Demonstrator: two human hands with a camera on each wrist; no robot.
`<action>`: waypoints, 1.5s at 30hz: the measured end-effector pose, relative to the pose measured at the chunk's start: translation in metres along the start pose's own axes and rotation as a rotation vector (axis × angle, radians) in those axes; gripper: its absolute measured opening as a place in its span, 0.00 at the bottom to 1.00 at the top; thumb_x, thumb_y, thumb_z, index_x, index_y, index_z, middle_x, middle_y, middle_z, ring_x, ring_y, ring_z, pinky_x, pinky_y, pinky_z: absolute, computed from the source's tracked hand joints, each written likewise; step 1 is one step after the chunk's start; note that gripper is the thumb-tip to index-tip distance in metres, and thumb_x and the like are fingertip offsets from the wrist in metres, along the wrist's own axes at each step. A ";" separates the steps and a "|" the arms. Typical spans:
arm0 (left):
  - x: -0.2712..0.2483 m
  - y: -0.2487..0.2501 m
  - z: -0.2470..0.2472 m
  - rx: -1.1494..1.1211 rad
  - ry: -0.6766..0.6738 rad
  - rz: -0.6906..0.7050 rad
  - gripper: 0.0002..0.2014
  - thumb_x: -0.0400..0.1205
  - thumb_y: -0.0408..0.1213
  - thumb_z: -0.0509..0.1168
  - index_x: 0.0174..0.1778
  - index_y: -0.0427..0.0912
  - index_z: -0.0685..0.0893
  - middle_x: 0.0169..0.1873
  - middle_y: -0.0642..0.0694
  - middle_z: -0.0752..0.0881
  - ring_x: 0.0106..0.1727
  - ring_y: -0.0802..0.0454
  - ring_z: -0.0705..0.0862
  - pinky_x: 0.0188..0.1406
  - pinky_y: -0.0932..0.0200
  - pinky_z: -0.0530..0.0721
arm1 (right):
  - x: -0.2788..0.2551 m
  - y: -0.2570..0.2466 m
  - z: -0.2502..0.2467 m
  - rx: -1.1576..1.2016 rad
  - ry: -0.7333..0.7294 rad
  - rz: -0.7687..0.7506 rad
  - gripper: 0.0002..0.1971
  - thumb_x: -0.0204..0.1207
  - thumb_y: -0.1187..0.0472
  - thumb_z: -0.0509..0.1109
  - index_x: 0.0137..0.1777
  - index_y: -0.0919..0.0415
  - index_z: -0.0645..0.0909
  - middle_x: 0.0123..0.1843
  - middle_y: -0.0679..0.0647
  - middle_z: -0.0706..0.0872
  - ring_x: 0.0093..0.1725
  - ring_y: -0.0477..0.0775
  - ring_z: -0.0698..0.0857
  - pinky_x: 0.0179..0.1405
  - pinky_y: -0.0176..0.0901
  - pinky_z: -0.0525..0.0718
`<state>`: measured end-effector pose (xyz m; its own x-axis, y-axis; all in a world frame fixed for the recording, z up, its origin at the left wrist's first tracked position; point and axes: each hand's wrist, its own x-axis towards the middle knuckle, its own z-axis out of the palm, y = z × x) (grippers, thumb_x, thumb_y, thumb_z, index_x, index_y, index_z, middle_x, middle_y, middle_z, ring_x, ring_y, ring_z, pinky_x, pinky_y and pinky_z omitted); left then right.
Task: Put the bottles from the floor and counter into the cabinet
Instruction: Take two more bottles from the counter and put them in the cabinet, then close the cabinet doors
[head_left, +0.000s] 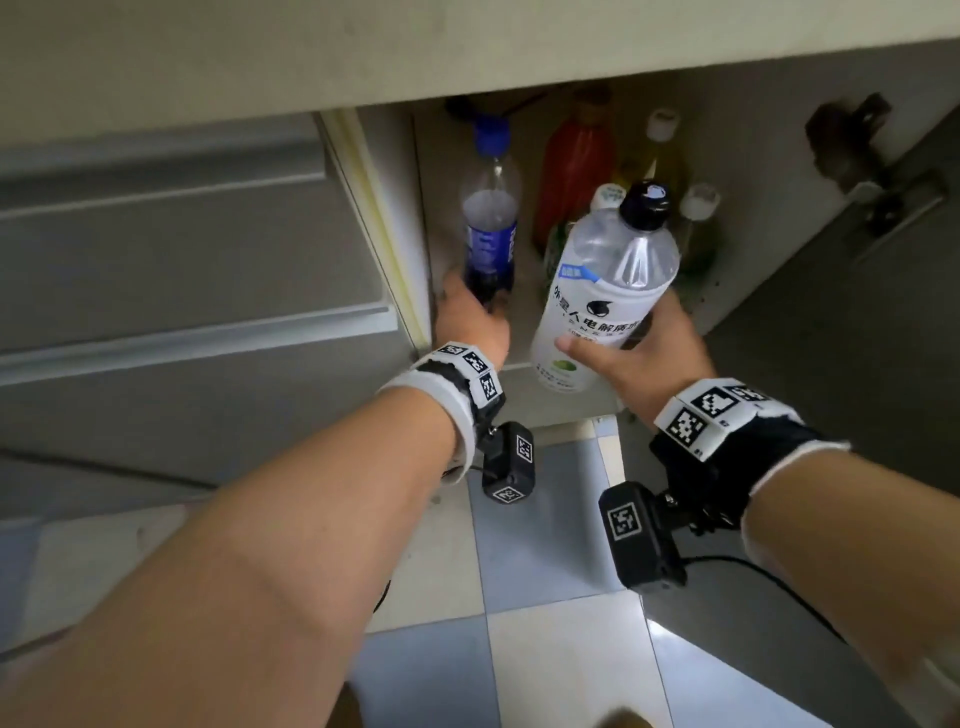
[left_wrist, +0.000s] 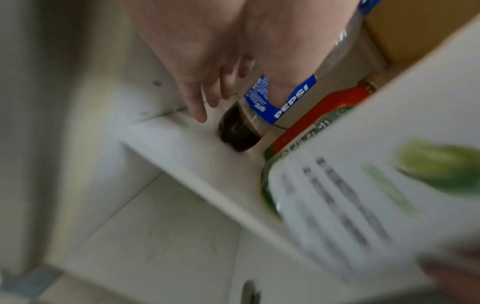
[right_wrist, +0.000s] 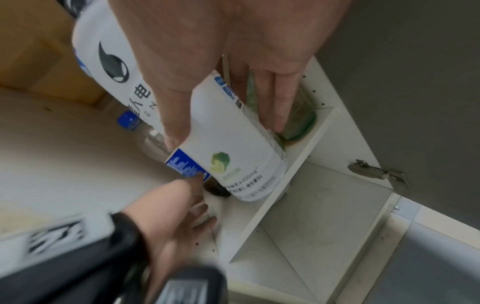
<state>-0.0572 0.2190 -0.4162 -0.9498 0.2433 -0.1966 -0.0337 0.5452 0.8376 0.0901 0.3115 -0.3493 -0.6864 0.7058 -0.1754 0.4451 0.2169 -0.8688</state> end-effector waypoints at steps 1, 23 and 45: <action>-0.012 -0.005 -0.005 0.041 -0.021 0.004 0.25 0.82 0.40 0.67 0.75 0.42 0.71 0.66 0.38 0.85 0.64 0.35 0.85 0.65 0.43 0.82 | 0.002 -0.005 0.004 -0.028 -0.005 0.005 0.41 0.61 0.50 0.87 0.74 0.50 0.73 0.62 0.42 0.87 0.61 0.44 0.85 0.65 0.46 0.82; -0.115 -0.063 -0.137 0.581 -0.240 0.160 0.05 0.84 0.44 0.59 0.51 0.51 0.80 0.49 0.50 0.89 0.46 0.42 0.88 0.48 0.49 0.86 | -0.006 -0.039 0.081 -0.446 -0.163 0.070 0.32 0.76 0.48 0.75 0.73 0.59 0.66 0.66 0.59 0.83 0.63 0.62 0.84 0.53 0.45 0.78; -0.224 0.218 -0.257 0.888 -0.574 0.753 0.09 0.86 0.45 0.55 0.55 0.49 0.78 0.54 0.50 0.85 0.49 0.46 0.86 0.40 0.50 0.80 | -0.241 -0.191 -0.146 -0.797 0.164 0.718 0.27 0.79 0.63 0.68 0.76 0.70 0.67 0.70 0.65 0.76 0.70 0.66 0.78 0.64 0.58 0.80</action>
<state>0.0681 0.0772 -0.0586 -0.3692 0.9070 -0.2024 0.8733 0.4131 0.2584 0.2549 0.1983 -0.0738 -0.0579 0.9113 -0.4076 0.9983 0.0513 -0.0271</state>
